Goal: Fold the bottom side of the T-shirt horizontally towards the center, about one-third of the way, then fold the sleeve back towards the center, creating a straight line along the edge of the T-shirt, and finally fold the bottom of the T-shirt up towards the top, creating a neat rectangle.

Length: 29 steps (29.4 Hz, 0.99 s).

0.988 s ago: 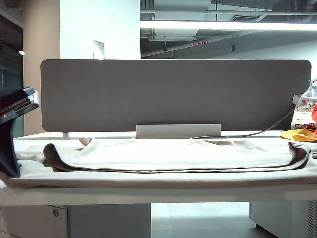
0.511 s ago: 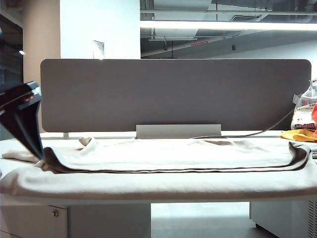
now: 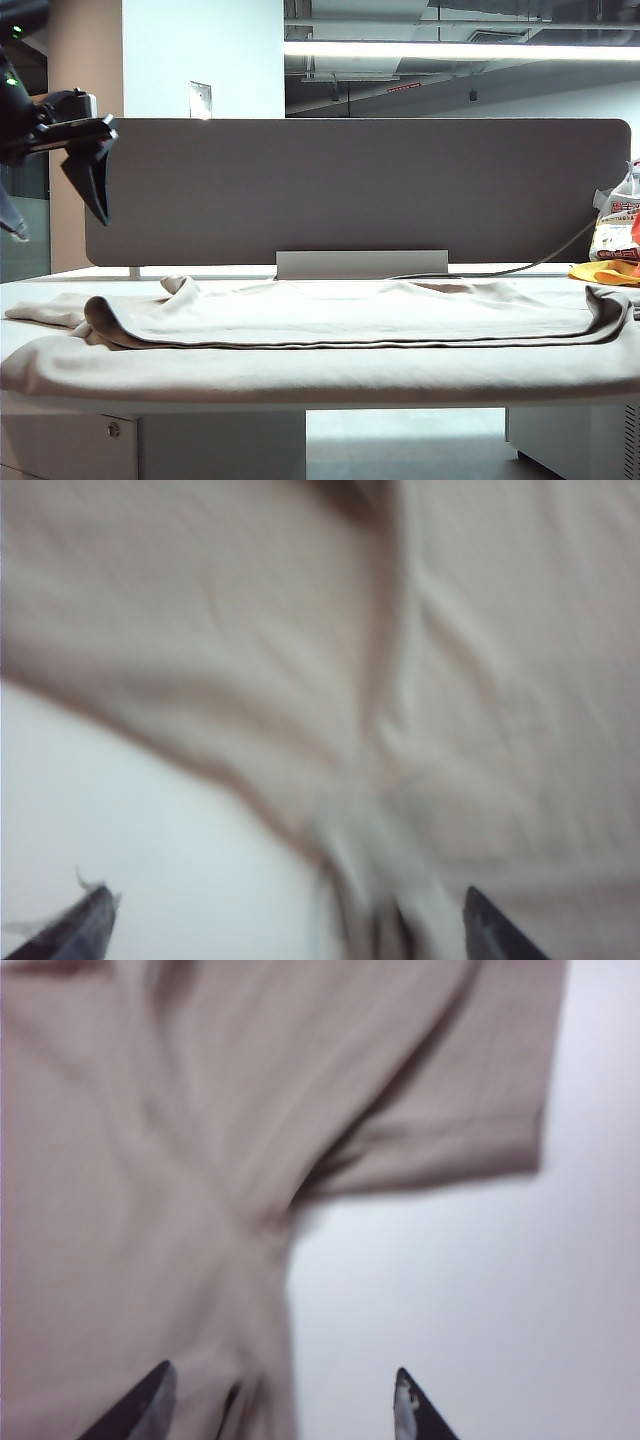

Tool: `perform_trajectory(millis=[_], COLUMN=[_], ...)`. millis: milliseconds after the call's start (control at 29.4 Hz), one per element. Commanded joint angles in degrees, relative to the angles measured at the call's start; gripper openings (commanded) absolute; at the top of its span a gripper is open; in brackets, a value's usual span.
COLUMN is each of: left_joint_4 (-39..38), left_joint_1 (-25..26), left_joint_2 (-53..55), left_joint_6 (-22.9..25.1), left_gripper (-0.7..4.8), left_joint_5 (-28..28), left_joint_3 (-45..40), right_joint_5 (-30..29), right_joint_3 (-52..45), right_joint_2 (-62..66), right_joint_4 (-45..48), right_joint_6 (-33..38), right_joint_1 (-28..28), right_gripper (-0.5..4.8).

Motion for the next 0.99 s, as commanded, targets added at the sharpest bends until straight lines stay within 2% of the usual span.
perform_trajectory(millis=[34,204,409,579,715,988], left_joint_4=[-1.4,-0.9,-2.8,-5.8,-6.0,-5.7], left_joint_1=[1.0,4.1,9.1,11.1,11.3,11.3], left_joint_2=[4.9,11.8,20.2,26.5,29.6,34.9], left_joint_6=[0.2,0.2,1.0,3.2,4.3,5.4], left_gripper=[4.79,4.79,4.79,4.79,4.79,4.79], left_joint_5=[-0.3,-0.6,-0.5,-0.6,-1.3,-2.4], left_joint_3=[4.7,10.5,18.0,23.7,26.6,31.3], right_joint_5=[0.6,1.5,1.7,1.7,2.0,7.3], right_joint_3=[4.5,10.6,16.3,20.3,22.5,25.2], right_joint_2=[4.3,11.2,19.0,24.7,27.4,28.5], right_joint_4=[0.6,0.2,-0.9,-1.3,-1.3,-0.6], right_joint_6=[0.2,0.1,-0.2,-0.8,-1.7,-4.6], right_joint_1=[0.0,-0.2,-0.3,-0.3,-0.4,-1.3], right_gripper=[2.71,2.32,2.3,2.82,2.85,3.17])
